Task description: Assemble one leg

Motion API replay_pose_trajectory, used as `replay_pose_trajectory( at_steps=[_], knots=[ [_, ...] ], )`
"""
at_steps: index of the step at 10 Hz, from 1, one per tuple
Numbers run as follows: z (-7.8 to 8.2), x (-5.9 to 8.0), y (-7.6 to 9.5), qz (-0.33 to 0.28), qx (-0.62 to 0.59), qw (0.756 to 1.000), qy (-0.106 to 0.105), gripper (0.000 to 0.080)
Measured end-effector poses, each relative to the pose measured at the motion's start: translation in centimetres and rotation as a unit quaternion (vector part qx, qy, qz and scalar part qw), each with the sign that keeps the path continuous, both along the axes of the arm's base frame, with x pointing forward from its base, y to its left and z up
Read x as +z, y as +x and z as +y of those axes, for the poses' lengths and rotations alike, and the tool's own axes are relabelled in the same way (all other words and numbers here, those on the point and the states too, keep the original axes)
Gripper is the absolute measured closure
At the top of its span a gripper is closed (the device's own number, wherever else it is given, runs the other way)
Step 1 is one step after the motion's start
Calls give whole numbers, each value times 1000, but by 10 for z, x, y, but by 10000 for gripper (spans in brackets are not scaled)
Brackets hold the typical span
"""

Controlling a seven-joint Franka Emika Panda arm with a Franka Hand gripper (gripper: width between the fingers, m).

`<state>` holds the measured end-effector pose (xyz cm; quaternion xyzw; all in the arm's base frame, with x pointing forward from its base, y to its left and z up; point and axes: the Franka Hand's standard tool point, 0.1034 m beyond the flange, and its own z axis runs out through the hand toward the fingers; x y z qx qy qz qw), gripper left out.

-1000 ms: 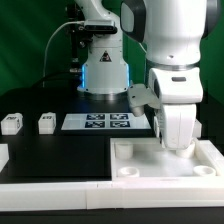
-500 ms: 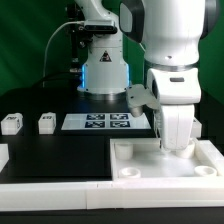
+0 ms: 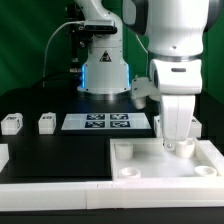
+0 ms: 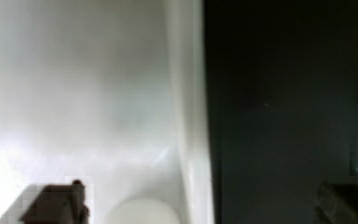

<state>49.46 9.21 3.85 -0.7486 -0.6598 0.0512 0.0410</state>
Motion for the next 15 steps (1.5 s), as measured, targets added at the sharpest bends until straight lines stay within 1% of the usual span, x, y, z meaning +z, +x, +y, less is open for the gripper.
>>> replay_pose_trajectory(
  at_steps=[1,5,8,9,10,11,12,14,15],
  knots=[
    [-1,4,-3,-5,-1,1000,0,154],
    [-2,1,-4,-2,-5,1000,-1,150],
    [-2,0,-4,-2,-67,998,-8,150],
    [-1,0,-5,-2,-114,993,-14,150],
    [0,0,-7,-7,-193,981,-22,150],
    [5,1,-13,-11,-284,958,-32,150],
    [14,2,-20,-15,-353,935,-38,150],
    [31,2,-25,-10,-472,880,-48,150],
    [37,2,-27,-4,-528,848,-52,150]
  ],
)
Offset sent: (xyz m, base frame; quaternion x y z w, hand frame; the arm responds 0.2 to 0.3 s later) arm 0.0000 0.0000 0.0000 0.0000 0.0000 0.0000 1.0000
